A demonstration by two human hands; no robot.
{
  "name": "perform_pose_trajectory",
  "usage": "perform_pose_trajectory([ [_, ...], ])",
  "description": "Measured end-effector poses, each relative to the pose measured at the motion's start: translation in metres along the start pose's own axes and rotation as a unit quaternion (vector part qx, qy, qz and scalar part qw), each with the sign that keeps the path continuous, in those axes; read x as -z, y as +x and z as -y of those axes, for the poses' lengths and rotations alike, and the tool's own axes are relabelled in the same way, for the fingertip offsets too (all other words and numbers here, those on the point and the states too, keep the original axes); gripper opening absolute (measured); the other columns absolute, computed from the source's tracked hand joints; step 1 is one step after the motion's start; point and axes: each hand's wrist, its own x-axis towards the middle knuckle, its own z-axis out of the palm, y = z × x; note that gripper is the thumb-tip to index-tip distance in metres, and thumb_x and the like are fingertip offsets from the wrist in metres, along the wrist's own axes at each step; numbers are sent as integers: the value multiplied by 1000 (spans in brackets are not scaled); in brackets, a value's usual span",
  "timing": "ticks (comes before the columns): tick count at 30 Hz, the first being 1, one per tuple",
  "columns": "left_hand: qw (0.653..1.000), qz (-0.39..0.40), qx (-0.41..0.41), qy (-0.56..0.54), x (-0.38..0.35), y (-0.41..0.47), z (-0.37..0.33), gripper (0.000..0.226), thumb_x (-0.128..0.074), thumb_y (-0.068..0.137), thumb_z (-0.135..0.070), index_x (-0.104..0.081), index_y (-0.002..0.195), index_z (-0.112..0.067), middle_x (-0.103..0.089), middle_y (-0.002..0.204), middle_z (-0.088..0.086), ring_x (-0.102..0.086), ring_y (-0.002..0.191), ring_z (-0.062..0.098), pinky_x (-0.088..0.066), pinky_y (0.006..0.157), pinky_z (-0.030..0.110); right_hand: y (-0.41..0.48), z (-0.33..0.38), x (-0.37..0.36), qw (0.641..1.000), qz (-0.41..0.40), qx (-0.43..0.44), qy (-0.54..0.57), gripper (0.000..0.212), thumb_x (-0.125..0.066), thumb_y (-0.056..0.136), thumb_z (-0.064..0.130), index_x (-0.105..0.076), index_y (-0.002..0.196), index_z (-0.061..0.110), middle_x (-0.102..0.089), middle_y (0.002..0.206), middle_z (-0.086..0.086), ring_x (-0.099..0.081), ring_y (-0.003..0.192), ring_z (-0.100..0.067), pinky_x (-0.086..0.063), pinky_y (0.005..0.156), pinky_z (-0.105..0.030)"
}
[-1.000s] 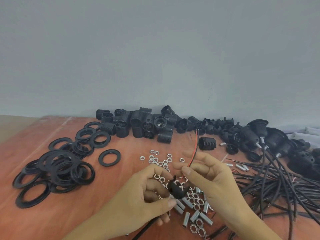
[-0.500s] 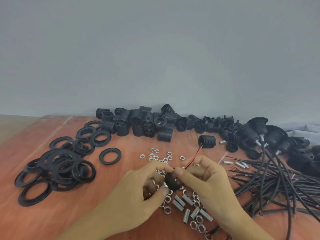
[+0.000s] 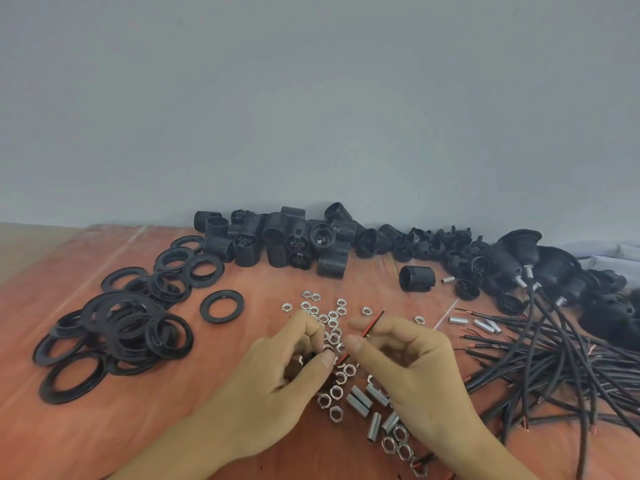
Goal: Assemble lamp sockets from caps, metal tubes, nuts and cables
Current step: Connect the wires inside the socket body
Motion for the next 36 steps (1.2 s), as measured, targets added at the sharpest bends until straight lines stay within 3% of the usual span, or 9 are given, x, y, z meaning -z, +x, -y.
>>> perform_pose_trajectory([
  [2,1000,17,0,13,-1,0,-1,19,-48,91,-46,-49,94,-27,-56,64,7,-44,47,21,-38,50,42,-2,-2,-2,1000,19,-3,-16,14,-74,77,32,-78,90,33,-74,73,-4,-64,64,-11,-50,58,-20],
  [5,999,25,-17,37,-3,1,1,10,-54,94,-39,-55,95,-30,-61,76,1,-46,54,13,-39,51,28,-2,-2,-2,1000,17,-11,-21,13,-73,76,33,-79,87,32,-75,79,-6,-63,65,-15,-50,57,-24],
  [10,999,19,-19,48,-2,2,-1,13,-62,94,-26,-57,83,-30,-57,63,-15,-46,50,4,-35,49,15,-3,-4,-4,999,27,-12,-18,13,-76,73,30,-81,82,22,-72,85,-10,-61,75,-41,-52,68,-53],
  [12,998,15,-20,54,-2,1,-2,11,-62,95,-28,-60,84,-30,-58,64,-14,-49,52,6,-37,50,15,-3,-5,-5,999,31,-21,-8,15,-77,72,30,-80,84,22,-73,85,-10,-60,69,-38,-53,65,-48],
  [16,1000,-25,9,9,-1,0,-3,13,-63,92,-37,-61,83,-29,-61,69,4,-52,48,9,-44,46,23,-1,-1,-2,999,17,-11,25,15,-77,72,38,-77,75,23,-70,67,-5,-58,56,-10,-46,53,-18],
  [21,993,-73,61,-69,0,2,-6,24,-54,91,-50,-58,77,-31,-64,82,3,-47,40,8,-43,39,24,-2,-3,-2,1000,1,-14,1,20,-72,75,42,-70,70,22,-60,55,0,-50,49,-8,-40,48,-19],
  [25,986,-118,67,-99,5,7,-4,22,-54,98,-25,-58,76,-23,-68,73,-1,-49,48,5,-39,47,15,-3,-4,0,1000,-2,-18,-4,17,-73,73,39,-74,79,23,-68,69,-6,-55,58,-13,-45,53,-20],
  [32,994,-43,50,-91,5,6,-6,5,-64,81,-34,-66,78,-31,-55,62,-9,-50,58,6,-41,56,20,-3,2,-1,1000,-5,1,6,21,-63,82,38,-79,86,26,-74,74,-3,-55,52,-5,-45,50,-18],
  [36,996,-20,42,-78,4,5,-6,24,-65,92,-32,-66,69,-30,-61,60,-1,-54,56,5,-41,59,17,-1,2,-1,1000,3,20,-3,20,-60,88,30,-80,90,25,-73,77,-6,-58,58,-10,-47,56,-20],
])
